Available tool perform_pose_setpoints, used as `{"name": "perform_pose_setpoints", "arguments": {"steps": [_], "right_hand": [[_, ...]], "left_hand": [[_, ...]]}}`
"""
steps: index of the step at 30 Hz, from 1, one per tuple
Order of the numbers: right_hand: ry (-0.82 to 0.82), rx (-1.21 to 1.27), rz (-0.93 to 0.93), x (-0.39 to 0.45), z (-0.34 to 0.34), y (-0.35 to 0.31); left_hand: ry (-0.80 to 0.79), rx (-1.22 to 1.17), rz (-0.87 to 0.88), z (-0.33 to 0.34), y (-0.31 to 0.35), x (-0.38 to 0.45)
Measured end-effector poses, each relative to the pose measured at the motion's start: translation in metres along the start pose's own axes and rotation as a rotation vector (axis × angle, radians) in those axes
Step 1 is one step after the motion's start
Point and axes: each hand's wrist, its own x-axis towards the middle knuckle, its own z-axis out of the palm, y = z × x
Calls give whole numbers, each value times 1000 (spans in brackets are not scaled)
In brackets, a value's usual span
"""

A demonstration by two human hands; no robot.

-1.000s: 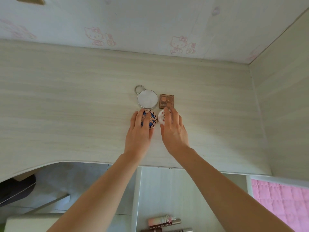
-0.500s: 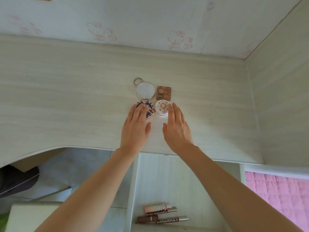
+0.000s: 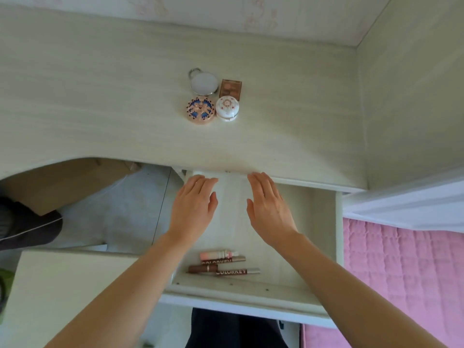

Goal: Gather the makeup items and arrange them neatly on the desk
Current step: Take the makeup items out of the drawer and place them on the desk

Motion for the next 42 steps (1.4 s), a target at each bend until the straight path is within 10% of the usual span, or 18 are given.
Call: {"name": "perform_pose_setpoints", "arguments": {"steps": [19,42], "right_hand": [[-564,-27,11,-94,119,36],[-562,-67,96,-81,166,26]], "left_hand": [[-563,4,-144,99,-20,-99],[-768,-45,-167,129,-37,-105]]}}
